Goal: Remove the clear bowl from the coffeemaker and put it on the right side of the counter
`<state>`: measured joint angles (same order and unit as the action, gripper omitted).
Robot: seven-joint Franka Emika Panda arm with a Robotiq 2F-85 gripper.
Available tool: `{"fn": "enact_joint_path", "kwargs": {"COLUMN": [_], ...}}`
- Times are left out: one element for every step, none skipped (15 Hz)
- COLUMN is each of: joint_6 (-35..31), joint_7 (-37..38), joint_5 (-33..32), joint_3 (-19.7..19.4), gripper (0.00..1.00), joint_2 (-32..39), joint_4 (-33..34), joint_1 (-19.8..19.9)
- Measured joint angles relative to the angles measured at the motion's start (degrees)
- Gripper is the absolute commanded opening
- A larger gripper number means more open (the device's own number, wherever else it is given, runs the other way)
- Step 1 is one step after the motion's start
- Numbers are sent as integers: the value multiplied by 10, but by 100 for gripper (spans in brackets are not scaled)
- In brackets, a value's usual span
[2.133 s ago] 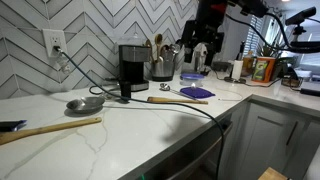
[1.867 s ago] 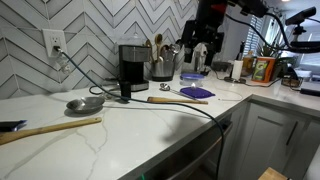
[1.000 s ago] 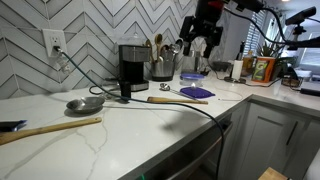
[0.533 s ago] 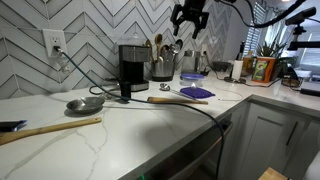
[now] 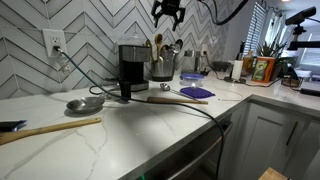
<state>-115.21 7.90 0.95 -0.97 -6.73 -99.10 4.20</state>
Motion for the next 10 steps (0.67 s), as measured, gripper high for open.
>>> {"fn": "enact_joint_path", "kwargs": {"joint_6": [0,0,0,0,0,0,-2,-7,-13,-18], "joint_7": [10,20,29,39,49,62,79,97,115,131], "joint_5": [0,1,3,5,7,8,8,8,7,6], "joint_3": [3,6,8,10,12,13,13,13,13,12], "gripper": [100,100,100,100,100,100,100,100,100,100], "joint_2": [23,45,66,87,107,126,144,161,177,191], "joint_4": [28,53,78,102,125,146,166,184,200,214], "joint_1": [-4,-8,-13,-18,-23,-28,-32,-35,-37,-39]}}
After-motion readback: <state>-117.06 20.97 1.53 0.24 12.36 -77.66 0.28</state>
